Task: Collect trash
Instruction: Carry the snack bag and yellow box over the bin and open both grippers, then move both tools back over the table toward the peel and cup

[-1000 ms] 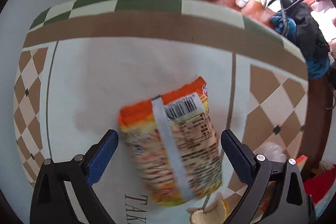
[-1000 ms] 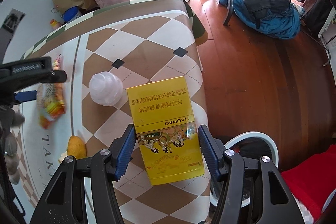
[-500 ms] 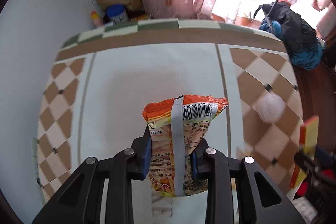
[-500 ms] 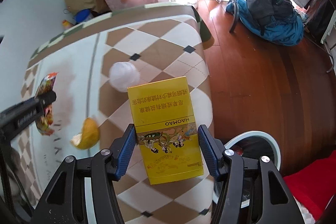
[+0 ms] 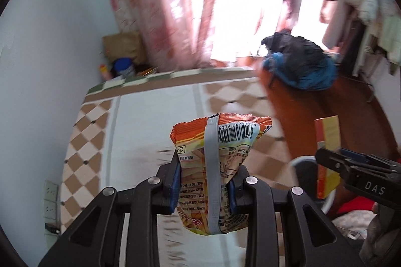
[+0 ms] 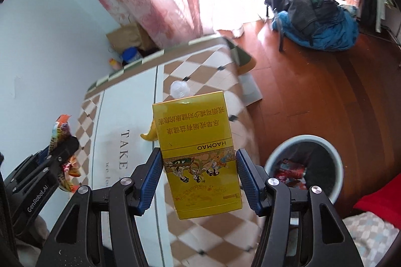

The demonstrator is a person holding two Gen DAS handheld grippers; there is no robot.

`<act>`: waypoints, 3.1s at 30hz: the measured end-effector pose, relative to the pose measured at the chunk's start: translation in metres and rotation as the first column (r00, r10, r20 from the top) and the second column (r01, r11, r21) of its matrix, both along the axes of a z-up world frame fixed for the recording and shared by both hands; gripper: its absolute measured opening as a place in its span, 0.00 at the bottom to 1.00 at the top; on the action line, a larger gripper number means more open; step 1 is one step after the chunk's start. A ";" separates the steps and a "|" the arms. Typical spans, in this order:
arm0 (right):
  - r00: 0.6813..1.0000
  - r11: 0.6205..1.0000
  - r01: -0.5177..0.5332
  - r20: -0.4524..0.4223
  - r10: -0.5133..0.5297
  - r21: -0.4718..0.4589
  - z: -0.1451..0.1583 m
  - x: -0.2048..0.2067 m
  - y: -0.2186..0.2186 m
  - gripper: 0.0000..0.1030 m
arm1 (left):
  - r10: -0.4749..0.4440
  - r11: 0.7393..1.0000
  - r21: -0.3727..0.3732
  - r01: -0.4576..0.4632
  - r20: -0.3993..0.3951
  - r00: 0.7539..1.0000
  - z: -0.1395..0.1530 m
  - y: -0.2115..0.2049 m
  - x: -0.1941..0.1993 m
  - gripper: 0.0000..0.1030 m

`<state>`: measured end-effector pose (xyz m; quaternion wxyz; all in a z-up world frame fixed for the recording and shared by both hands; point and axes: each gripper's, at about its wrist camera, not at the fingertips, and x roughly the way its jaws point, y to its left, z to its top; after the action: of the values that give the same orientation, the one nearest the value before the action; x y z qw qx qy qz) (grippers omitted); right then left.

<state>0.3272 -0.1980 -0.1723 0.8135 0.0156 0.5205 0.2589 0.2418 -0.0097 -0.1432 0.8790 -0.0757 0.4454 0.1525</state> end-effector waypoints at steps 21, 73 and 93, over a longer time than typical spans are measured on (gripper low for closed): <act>0.895 0.934 0.343 -0.266 -0.357 -0.101 -0.133 0.056 -0.267 0.59 | -0.375 0.889 -0.369 0.271 -0.249 0.893 -0.149 -0.237 0.147 0.34; 0.949 0.950 0.293 -0.091 -0.303 -0.103 0.004 -0.014 -0.241 1.00 | -0.195 0.981 -0.020 0.194 -0.086 0.977 0.000 -0.196 0.053 0.90; 0.990 0.998 -0.045 -0.133 0.039 -0.040 -0.035 0.073 0.054 1.00 | 0.275 0.961 0.034 -0.274 -0.217 0.937 -0.089 0.091 0.056 1.00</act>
<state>0.4005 -0.1438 -0.2073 0.7717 0.0045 0.5789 0.2633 0.2973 0.0811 -0.2323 0.7946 -0.1184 0.5246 0.2818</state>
